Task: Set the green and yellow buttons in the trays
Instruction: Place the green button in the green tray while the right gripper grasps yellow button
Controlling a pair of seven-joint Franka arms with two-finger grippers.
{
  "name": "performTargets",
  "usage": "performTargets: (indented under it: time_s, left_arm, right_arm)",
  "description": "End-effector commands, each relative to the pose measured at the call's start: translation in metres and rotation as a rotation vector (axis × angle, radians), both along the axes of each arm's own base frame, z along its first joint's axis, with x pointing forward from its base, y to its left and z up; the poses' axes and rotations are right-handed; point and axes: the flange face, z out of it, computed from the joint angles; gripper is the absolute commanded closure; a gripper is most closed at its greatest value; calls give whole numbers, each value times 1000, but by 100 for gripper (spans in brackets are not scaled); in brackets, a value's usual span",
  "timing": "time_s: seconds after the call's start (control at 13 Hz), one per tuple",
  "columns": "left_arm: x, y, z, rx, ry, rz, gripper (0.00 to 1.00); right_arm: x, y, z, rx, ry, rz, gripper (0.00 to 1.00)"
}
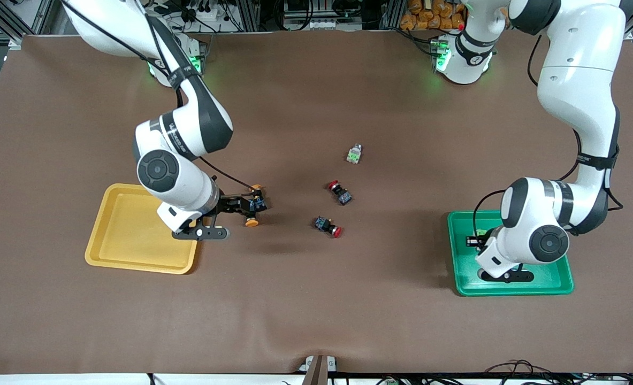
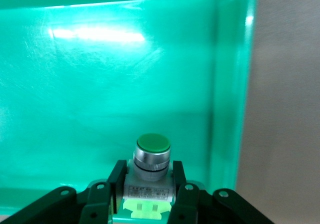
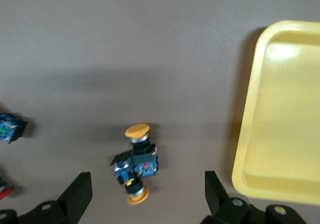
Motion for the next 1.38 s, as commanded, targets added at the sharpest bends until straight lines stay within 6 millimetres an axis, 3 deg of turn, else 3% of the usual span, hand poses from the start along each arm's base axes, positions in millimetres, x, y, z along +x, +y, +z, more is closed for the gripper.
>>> performTargets:
  time_s: [0.0, 0.15, 0.31, 0.54, 0.62, 0.85, 1.15, 1.31]
  left_arm:
    - [-1, 4, -17, 12, 21, -28, 100]
    - [-1, 4, -21, 13, 26, -31, 100]
    - [-3, 4, -28, 13, 35, -31, 98]
    - [-1, 5, -29, 7, 16, -32, 34]
    - [0, 5, -29, 8, 14, -34, 9]
    - [1, 4, -24, 7, 7, -37, 5]
    - [4, -1, -4, 1, -18, -57, 0]
    - [4, -8, 8, -12, -23, -58, 0]
  right_arm:
    - [-15, -9, -36, 4, -5, 19, 0]
    - [-21, -7, -39, -2, 10, 15, 0]
    - [-39, 8, -50, -7, 28, 27, 0]
    - [-56, 37, -56, -18, 30, -7, 0]
    - [-56, 37, -62, -14, 18, -9, 0]
    - [-60, 41, -95, 1, -30, -6, 0]
    - [-58, 36, -132, 6, -57, -10, 0]
    - [-54, 29, -136, 8, -63, -21, 0]
